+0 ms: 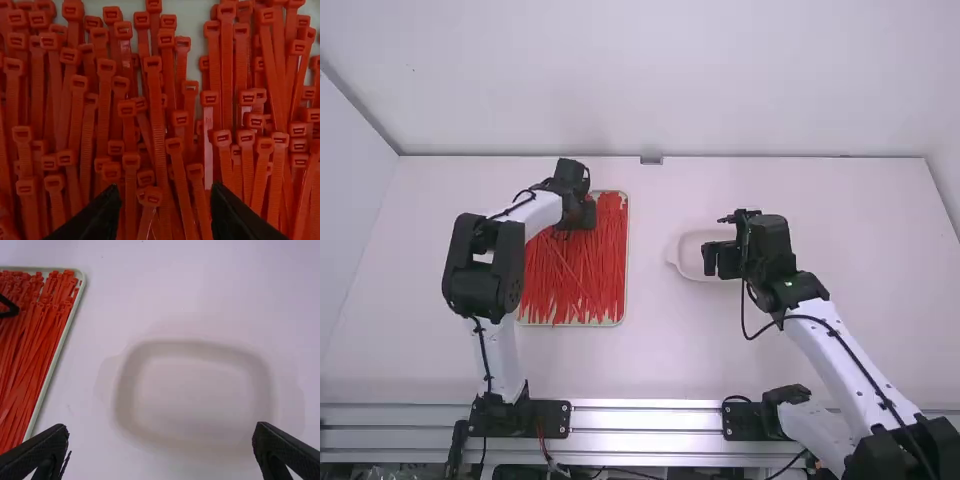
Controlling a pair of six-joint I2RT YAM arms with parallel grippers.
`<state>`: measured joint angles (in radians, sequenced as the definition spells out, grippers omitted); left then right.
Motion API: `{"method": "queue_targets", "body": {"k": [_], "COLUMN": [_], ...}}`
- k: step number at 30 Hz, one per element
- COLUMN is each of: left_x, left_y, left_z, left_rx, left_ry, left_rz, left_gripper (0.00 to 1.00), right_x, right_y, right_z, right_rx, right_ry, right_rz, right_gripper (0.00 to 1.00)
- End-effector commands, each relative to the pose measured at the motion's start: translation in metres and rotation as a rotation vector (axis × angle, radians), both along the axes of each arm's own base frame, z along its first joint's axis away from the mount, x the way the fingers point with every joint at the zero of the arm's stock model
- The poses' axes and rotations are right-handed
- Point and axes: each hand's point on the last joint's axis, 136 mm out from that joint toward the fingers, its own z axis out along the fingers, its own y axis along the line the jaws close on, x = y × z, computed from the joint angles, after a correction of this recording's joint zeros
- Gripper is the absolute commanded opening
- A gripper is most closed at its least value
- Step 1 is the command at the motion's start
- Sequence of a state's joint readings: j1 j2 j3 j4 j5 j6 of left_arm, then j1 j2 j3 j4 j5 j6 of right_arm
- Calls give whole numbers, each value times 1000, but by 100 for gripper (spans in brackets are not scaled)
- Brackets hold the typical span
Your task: Fasten the cable tie
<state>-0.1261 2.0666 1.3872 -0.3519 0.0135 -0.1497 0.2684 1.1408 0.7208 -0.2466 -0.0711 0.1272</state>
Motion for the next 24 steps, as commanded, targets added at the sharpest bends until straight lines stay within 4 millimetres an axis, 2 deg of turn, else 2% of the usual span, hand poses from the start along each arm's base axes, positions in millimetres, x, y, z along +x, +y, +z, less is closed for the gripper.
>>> {"method": "queue_targets", "body": {"k": [1, 11, 19, 24], "left_x": [-3, -3, -4, -4], "left_y": [8, 8, 8, 11], "left_z": [-8, -8, -15, -15], "left_rx": [7, 7, -2, -3], "left_ry": [21, 20, 7, 4], "left_rz": [16, 15, 32, 37], "left_gripper": [46, 42, 41, 36], "right_x": [7, 7, 7, 8], "right_y": [1, 1, 1, 1], "right_z": [13, 13, 13, 14], "right_rx": [7, 7, 8, 8], "right_ry": [-29, -28, -28, -32], "right_rz": [-6, -6, -6, -6], "right_gripper": [98, 98, 98, 98]}}
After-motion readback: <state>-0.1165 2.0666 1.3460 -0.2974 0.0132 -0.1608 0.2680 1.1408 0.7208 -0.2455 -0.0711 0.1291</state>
